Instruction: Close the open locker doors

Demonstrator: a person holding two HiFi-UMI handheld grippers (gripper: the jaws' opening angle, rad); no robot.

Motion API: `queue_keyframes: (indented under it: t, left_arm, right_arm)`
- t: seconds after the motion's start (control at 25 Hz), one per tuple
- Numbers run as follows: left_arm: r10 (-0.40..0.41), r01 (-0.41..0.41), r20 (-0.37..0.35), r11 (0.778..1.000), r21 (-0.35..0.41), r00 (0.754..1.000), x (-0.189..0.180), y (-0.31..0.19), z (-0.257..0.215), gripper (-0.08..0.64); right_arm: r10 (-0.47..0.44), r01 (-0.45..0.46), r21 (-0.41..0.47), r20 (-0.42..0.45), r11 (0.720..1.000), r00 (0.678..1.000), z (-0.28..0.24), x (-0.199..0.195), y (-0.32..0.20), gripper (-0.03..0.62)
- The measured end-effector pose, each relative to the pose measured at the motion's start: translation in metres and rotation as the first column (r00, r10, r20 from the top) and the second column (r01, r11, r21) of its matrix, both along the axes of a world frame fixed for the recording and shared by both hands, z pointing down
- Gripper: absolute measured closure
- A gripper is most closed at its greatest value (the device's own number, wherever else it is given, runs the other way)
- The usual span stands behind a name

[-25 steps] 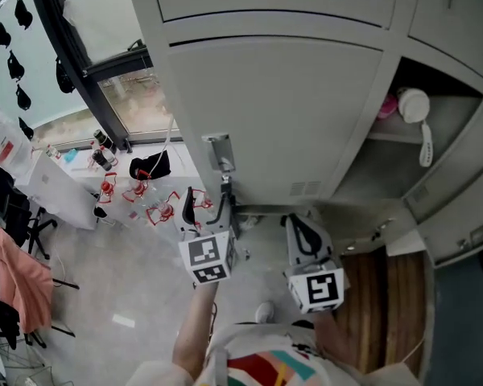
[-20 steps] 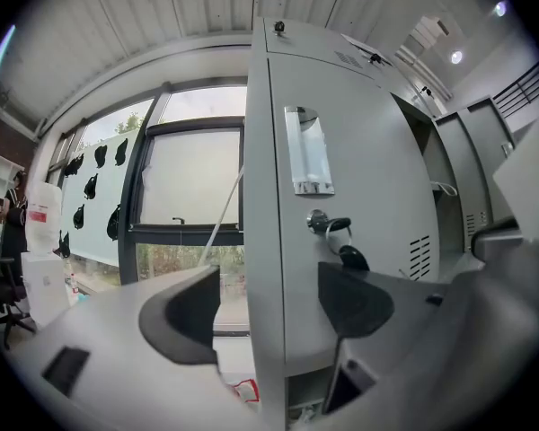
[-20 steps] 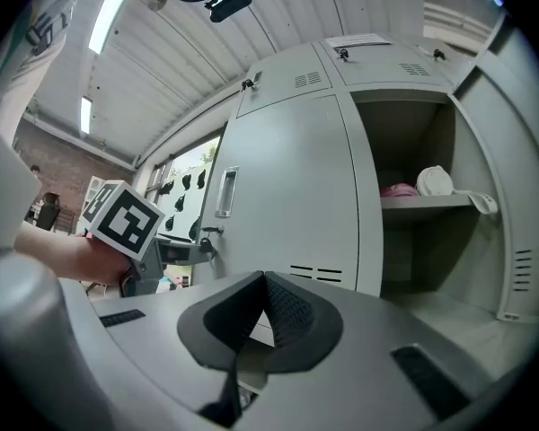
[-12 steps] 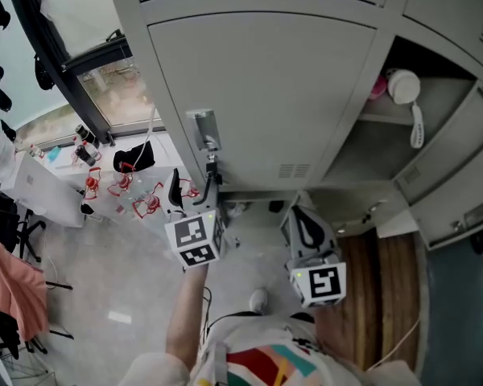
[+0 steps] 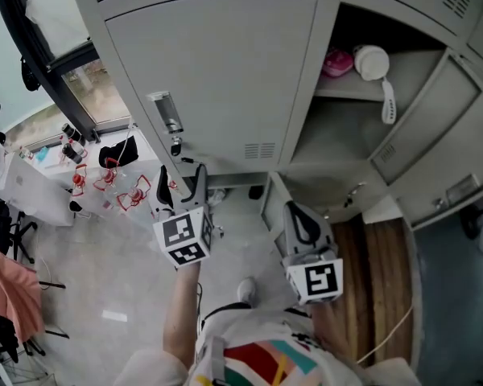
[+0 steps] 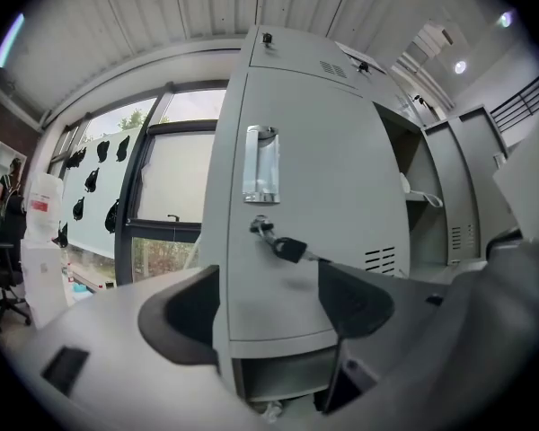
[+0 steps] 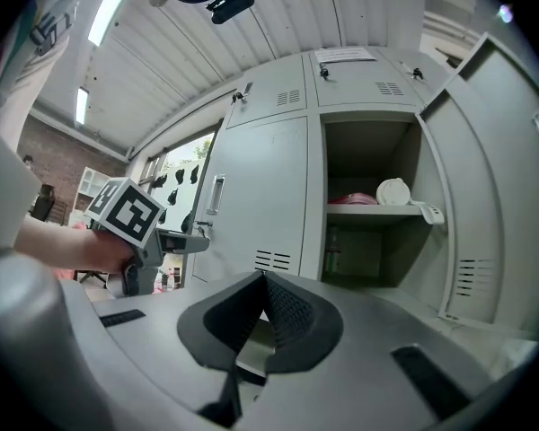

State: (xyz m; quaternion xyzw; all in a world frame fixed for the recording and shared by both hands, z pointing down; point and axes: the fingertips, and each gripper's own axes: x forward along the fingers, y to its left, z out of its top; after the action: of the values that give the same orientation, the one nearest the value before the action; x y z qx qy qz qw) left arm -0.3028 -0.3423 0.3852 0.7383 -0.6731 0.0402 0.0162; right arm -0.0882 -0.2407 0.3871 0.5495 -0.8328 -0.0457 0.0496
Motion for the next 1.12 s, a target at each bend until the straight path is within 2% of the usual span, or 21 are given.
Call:
queue_keyframes:
  t: [0.08,0.24,0.36,0.6,0.72,0.88,1.0,1.12]
  left_arm:
    - [0.01,-0.01,-0.028,1.0,-0.004,1.0,0.022,0.013,0.001,0.225]
    - [0.062,-0.063,-0.025,0.998,-0.001,0.998,0.081,0.041,0.001,0.225]
    - [0.11,-0.109,-0.049,0.994,0.009,0.993,0.13,0.058,-0.009,0.225]
    - [0.238,-0.234,-0.053,0.969,0.078,0.97,0.237,0.086,-0.044,0.225]
    - [0.332,-0.324,-0.056,0.938,0.119,0.941,0.298,0.103,-0.062,0.225]
    - [0.445,-0.431,-0.057,0.887,0.168,0.894,0.385,0.127,-0.081,0.225]
    - [0.534,-0.517,-0.055,0.836,0.184,0.844,0.452,0.145,-0.088,0.225]
    - [0.6,-0.585,-0.033,0.789,0.186,0.799,0.51,0.163,-0.089,0.225]
  right_arm:
    - [0.006,-0.006,0.002,-0.002,1.0,1.0,-0.001,0.018,0.011,0.587]
    - [0.027,-0.027,-0.007,0.009,1.0,1.0,-0.002,0.059,0.033,0.588]
    - [0.038,-0.038,0.001,0.016,0.999,0.999,-0.005,0.089,0.049,0.588]
    - [0.105,-0.106,0.003,0.045,0.994,0.993,-0.004,0.162,0.078,0.587]
    - [0.154,-0.155,0.004,0.061,0.988,0.986,-0.001,0.201,0.096,0.588]
    - [0.236,-0.238,0.012,0.073,0.971,0.969,-0.001,0.261,0.123,0.588]
    - [0.33,-0.331,0.007,0.084,0.943,0.94,0.001,0.313,0.145,0.588]
    - [0.425,-0.427,-0.001,0.108,0.904,0.899,0.002,0.361,0.167,0.588]
